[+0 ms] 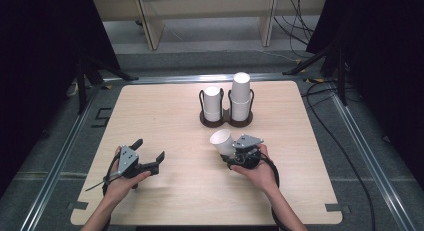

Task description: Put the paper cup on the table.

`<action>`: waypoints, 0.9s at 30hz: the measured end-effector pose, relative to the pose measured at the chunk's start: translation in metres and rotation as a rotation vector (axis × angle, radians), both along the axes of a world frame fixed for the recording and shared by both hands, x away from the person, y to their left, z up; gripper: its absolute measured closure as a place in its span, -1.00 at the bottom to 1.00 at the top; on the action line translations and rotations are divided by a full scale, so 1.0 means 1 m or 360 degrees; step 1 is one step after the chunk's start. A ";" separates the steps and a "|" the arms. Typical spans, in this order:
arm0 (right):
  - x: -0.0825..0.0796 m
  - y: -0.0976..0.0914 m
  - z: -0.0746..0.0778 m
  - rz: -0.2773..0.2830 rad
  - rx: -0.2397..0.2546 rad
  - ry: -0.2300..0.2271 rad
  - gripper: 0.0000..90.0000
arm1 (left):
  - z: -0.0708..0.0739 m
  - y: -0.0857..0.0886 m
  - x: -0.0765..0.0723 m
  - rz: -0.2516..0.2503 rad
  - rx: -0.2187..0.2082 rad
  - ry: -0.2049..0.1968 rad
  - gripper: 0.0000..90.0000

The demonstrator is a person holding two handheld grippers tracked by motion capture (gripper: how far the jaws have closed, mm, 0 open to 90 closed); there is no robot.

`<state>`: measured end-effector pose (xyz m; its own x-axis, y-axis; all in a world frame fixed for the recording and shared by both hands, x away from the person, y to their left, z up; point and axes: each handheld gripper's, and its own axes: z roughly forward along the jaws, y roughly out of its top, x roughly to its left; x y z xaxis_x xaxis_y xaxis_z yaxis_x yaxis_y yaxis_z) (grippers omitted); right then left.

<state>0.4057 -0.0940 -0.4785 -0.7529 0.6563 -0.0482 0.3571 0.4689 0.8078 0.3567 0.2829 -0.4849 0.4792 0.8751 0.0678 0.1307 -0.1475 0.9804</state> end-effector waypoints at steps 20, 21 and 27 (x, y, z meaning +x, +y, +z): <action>-0.004 -0.003 -0.004 0.0015 -0.0051 0.0027 -0.27 | -0.002 -0.003 -0.001 -0.0009 0.0013 -0.0012 -0.87; -0.004 -0.003 -0.004 0.0015 -0.0058 0.0029 -0.27 | -0.002 -0.002 0.000 -0.0010 0.0013 -0.0015 -0.87; -0.004 -0.004 -0.010 0.0024 -0.0075 0.0042 -0.27 | -0.002 -0.002 0.000 -0.0009 0.0008 -0.0011 -0.87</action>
